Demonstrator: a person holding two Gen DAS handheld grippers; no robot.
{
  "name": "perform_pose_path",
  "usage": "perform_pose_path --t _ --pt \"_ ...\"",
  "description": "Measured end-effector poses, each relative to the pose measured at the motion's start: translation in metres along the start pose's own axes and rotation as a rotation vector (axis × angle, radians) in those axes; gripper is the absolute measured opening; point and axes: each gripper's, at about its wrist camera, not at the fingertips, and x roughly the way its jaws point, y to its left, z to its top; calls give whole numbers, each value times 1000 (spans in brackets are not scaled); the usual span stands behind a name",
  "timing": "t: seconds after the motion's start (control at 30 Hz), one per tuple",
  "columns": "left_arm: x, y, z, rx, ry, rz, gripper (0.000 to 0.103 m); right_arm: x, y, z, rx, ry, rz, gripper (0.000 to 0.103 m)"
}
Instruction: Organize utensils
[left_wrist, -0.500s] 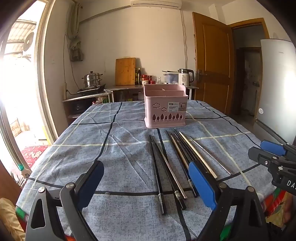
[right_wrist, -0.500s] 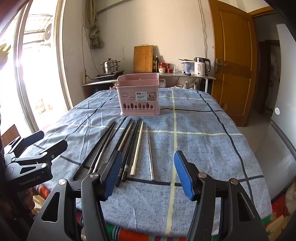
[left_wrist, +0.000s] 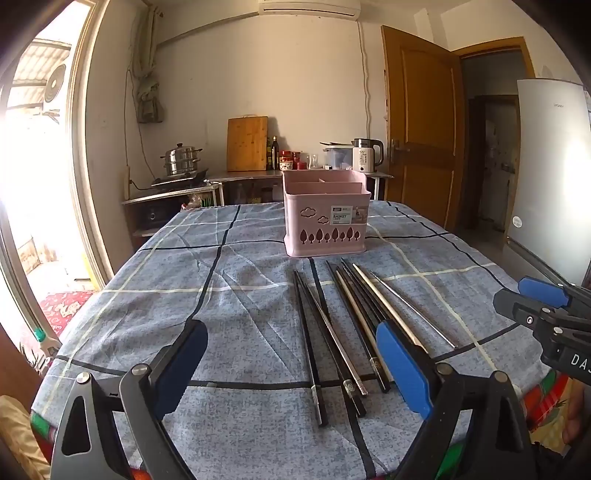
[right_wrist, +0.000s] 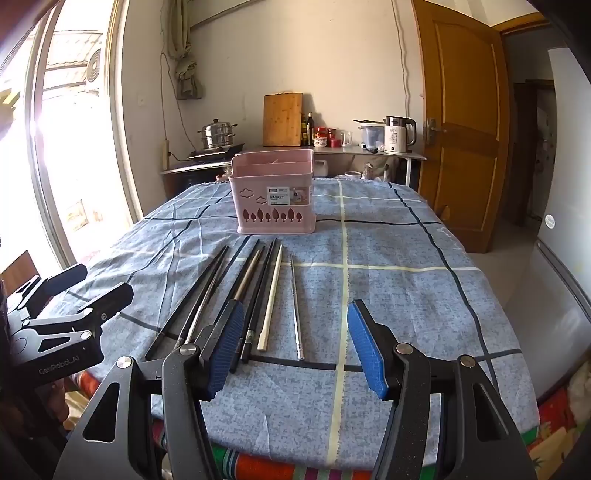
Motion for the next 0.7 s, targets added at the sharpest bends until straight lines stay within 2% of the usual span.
perform_pose_path --t 0.7 --pt "-2 -1 -2 -1 -2 -13 93 6 4 0 2 5 -10 59"
